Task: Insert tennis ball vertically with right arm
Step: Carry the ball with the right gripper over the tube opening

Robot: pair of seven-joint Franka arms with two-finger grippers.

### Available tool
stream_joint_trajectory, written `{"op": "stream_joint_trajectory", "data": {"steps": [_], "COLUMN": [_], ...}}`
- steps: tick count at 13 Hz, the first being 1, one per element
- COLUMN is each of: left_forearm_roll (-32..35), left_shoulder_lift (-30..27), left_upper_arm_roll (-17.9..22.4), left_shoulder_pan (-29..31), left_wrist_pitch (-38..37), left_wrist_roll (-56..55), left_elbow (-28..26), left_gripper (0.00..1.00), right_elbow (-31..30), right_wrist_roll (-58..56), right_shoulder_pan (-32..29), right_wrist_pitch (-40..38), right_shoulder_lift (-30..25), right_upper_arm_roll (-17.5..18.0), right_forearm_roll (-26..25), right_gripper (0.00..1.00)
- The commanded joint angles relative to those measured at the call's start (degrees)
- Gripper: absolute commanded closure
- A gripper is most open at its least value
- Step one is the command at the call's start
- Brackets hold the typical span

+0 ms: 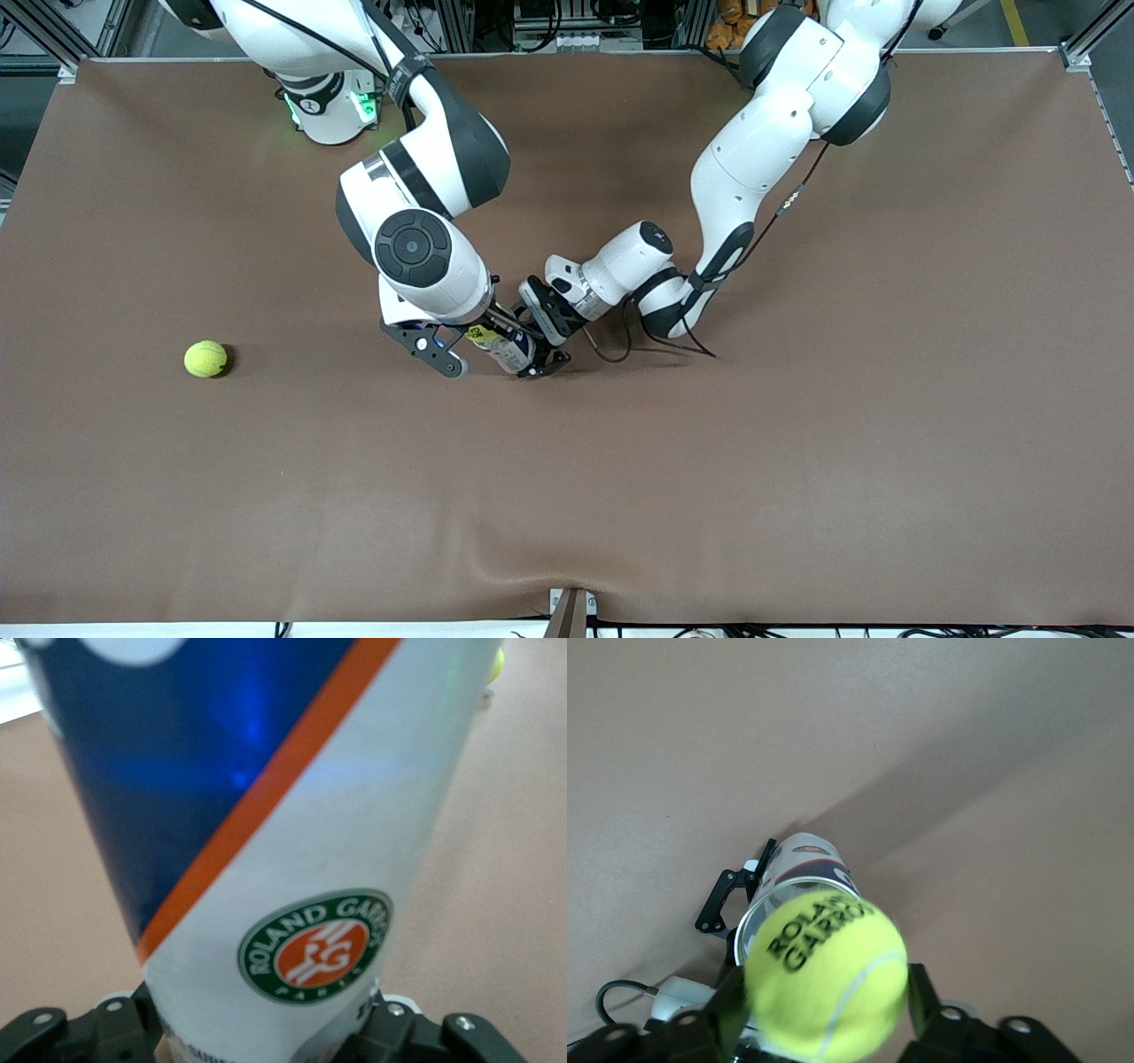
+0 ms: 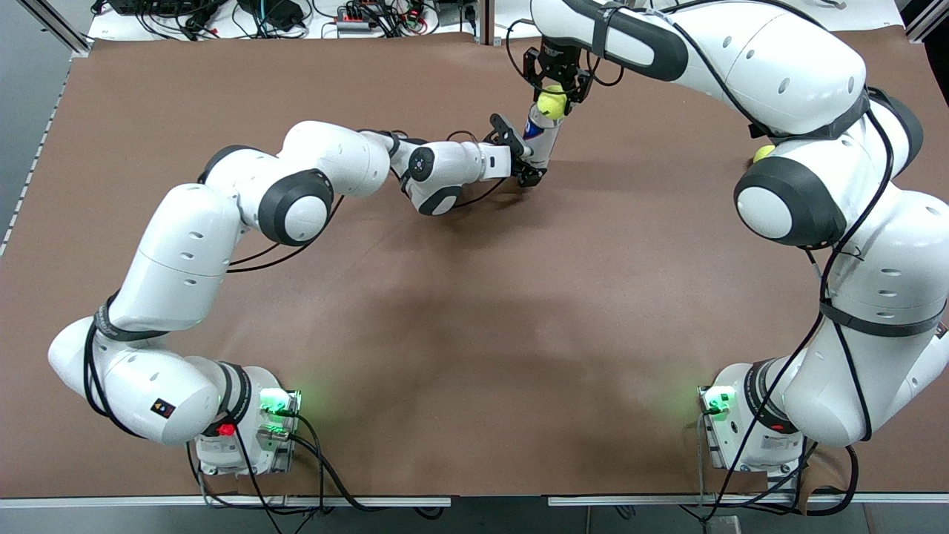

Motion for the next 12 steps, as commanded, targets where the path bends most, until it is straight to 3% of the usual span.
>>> {"op": "stream_joint_trajectory", "data": {"steps": [1,7,10,12], "left_forearm_roll": [-0.8,-0.9,-0.8,-0.7], "left_shoulder_lift": [1.3,1.2,1.1,1.2], "left_upper_arm_roll": [0.9,0.9,0.9,0.9], "left_shoulder_pan": [-0.8,-0.6,-0.6,-0.6], "left_wrist_pitch": [1.0,1.1,1.1,1.1], "left_wrist_roll": [0.0,0.0,0.1,0.0], "left_elbow": [1.1,1.1,1.1,1.0], "left_gripper": [0.2,0.2,0.2,0.19], "right_elbow": [0.7,1.2,1.1,1.1], "right_wrist_roll": [1.9,-0.2,-14.2,-17.6], "right_shoulder_pan": [1.0,-1.3,-7.7,-12.6], "right_wrist_pitch": [0.0,-3.9,-11.3,-12.6], "right_shoulder_lift": [0.5,-0.6,-3.8,-4.7], "right_upper_arm_roll": [-0.5,-0.9,-0.8,-0.8], "right_forearm_roll": [0.3,-0.1,0.1,0.2], "right_gripper": [0.0,0.0,0.0,0.0]}}
